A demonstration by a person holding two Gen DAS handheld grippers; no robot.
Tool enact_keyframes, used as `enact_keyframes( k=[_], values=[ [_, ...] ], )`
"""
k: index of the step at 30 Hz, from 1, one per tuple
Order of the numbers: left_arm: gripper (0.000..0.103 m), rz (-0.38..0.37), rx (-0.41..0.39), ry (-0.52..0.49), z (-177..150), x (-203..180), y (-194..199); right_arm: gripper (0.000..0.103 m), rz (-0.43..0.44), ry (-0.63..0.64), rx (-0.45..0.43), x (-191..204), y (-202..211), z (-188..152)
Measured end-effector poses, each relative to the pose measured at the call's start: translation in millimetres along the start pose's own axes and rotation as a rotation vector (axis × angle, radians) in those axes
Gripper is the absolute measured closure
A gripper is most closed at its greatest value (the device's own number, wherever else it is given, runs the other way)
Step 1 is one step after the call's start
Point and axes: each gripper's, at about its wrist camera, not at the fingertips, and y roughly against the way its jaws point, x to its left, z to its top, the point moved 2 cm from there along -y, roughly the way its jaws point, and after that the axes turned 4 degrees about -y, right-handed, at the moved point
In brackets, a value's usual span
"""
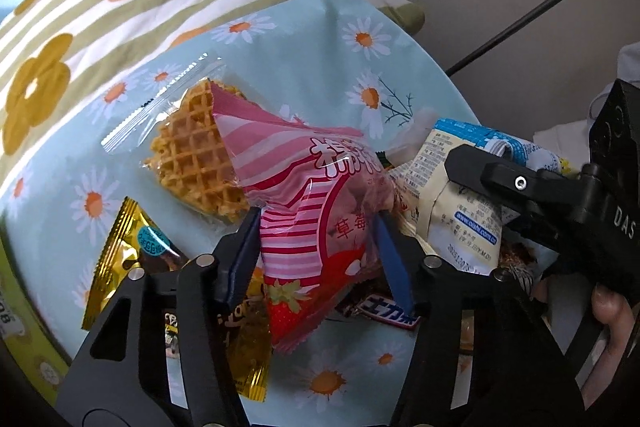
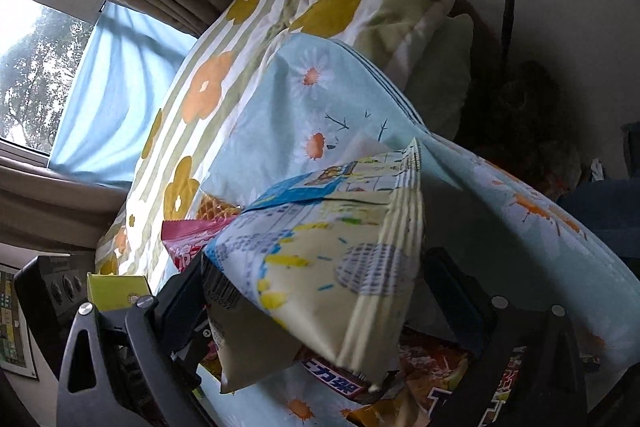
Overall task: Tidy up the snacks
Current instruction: 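Grasp the pink strawberry wafer with the left tool while the right tool grasps a printed chip bag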
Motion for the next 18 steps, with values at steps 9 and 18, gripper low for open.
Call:
enact_keyframes(
  k=[9, 18],
  values=[
    [0.052, 0.042, -0.035, -0.012, -3, -5, 13, 0.025, -0.005, 0.065, 0.022, 7, 2, -1],
    [0.052, 0.062, -0.064, 0.002, -5, -10, 26, 0.043, 0.021, 0.105, 0.032, 4, 11, -5]
  ],
)
